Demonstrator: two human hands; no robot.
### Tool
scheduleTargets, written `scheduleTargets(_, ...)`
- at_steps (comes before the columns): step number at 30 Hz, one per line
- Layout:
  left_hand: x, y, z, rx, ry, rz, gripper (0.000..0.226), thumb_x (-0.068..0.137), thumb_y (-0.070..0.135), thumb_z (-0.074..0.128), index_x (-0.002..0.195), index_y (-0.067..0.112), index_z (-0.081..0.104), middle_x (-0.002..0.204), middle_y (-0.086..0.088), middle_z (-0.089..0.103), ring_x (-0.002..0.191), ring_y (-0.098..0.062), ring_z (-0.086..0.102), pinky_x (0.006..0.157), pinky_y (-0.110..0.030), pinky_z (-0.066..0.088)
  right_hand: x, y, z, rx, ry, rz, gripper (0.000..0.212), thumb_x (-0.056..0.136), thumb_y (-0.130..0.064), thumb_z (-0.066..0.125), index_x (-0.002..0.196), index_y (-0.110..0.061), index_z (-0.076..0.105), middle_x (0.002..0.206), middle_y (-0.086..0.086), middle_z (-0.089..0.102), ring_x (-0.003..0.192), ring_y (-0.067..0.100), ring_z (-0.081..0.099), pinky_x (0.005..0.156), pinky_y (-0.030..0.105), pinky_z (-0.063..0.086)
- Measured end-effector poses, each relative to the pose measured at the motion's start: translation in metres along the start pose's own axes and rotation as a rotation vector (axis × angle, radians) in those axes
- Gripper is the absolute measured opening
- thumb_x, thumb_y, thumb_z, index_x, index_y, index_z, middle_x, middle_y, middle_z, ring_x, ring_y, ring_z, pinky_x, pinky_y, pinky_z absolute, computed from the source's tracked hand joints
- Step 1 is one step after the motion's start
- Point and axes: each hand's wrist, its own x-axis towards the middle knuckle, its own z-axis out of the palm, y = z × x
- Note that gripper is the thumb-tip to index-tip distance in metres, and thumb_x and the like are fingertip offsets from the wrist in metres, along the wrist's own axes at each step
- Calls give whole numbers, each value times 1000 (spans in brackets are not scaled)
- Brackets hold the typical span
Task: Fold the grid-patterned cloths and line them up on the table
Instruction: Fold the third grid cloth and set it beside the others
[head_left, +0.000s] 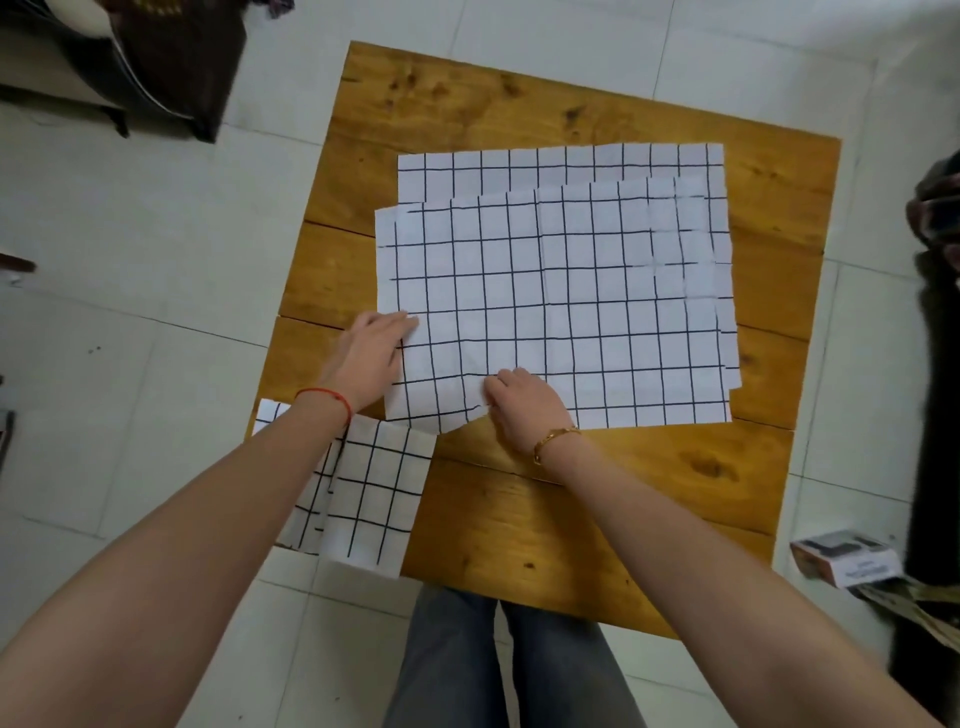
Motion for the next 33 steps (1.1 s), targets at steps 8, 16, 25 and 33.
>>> scheduleTargets(8, 7, 7, 1, 91, -70, 118, 65, 88, -9, 43, 145, 25, 40, 153, 4, 35, 138, -21, 26, 107, -40, 34, -17, 53, -33, -94, 130, 109, 20, 77, 2, 61, 91, -10, 54, 89, 8, 58, 83, 26, 51, 72, 34, 44)
scheduleTargets(16, 23, 47, 13, 162, -86, 398, 56, 91, 1, 47, 142, 24, 43, 142, 4, 47, 134, -20, 32, 108, -37, 31, -51, 103, -48, -162, 189, 331, 31, 68, 12, 57, 92, -7, 58, 90, 12, 58, 82, 30, 51, 69, 36, 41)
scheduleTargets(25, 23, 69, 33, 106, -171, 611, 58, 90, -3, 47, 142, 22, 44, 144, 4, 48, 135, -17, 37, 114, -37, 27, -64, 80, -29, -31, 251, 295, 21, 82, -22, 63, 99, -9, 59, 94, 9, 58, 85, 27, 52, 72, 40, 48)
scheduleTargets(33, 27, 78, 28, 95, -81, 650, 50, 88, 2, 58, 135, 18, 53, 135, -1, 56, 125, -19, 50, 108, -38, 36, -78, 67, -15, -19, 52, 372, 60, 71, -55, 71, 111, -15, 50, 109, 5, 53, 101, 24, 49, 87, 35, 44)
